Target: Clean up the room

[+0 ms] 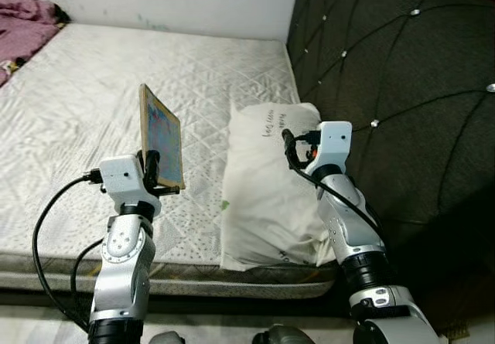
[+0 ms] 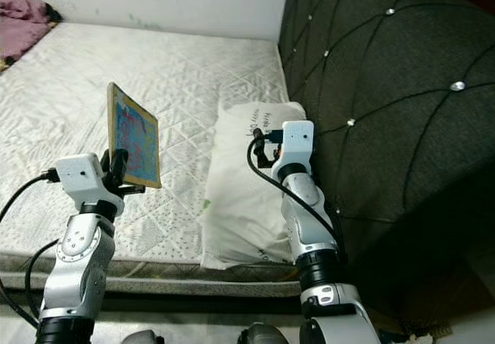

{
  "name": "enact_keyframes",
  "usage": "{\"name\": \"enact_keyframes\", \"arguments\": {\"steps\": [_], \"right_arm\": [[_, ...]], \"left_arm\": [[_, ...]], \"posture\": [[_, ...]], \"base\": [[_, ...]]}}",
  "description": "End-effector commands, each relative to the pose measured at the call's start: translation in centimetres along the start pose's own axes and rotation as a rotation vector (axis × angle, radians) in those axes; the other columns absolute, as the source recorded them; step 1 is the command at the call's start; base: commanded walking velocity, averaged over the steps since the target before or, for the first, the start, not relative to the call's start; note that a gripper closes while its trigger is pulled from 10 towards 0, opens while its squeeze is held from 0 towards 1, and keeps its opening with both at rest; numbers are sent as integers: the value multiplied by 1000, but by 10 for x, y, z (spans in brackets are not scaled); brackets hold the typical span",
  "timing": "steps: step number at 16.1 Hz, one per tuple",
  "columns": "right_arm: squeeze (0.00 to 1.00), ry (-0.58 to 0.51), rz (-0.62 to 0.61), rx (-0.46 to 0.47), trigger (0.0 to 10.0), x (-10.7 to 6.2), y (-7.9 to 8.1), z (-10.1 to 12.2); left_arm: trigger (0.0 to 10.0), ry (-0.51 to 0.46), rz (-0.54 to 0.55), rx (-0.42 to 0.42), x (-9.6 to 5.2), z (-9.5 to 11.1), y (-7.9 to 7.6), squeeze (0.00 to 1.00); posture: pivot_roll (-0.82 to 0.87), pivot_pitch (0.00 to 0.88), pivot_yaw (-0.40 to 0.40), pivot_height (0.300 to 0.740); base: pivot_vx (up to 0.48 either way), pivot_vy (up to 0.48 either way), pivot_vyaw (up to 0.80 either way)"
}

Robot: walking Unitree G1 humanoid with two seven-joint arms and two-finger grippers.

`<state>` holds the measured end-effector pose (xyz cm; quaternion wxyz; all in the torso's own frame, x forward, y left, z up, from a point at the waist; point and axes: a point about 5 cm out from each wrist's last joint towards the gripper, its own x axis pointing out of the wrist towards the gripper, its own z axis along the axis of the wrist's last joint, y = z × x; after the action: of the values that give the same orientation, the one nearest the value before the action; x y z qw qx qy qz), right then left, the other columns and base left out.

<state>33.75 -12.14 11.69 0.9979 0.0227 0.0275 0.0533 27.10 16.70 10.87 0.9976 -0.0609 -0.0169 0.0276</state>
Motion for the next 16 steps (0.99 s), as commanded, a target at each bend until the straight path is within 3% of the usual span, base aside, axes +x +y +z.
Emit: {"name": "enact_keyframes", "arguments": {"steps": [1, 16], "right_arm": [[0, -22, 4, -9, 10000, 2, 0, 7], [0, 7, 20, 4, 10000, 3, 1, 2]], "left_arm": [[10000, -35, -9, 5, 3, 8, -3, 0], [10000, -27, 31, -14, 5, 6, 2, 0]], "posture": [[-69, 0, -61, 740], [-68, 0, -66, 740]], "base": [[0, 0, 0], [0, 32, -47]]}}
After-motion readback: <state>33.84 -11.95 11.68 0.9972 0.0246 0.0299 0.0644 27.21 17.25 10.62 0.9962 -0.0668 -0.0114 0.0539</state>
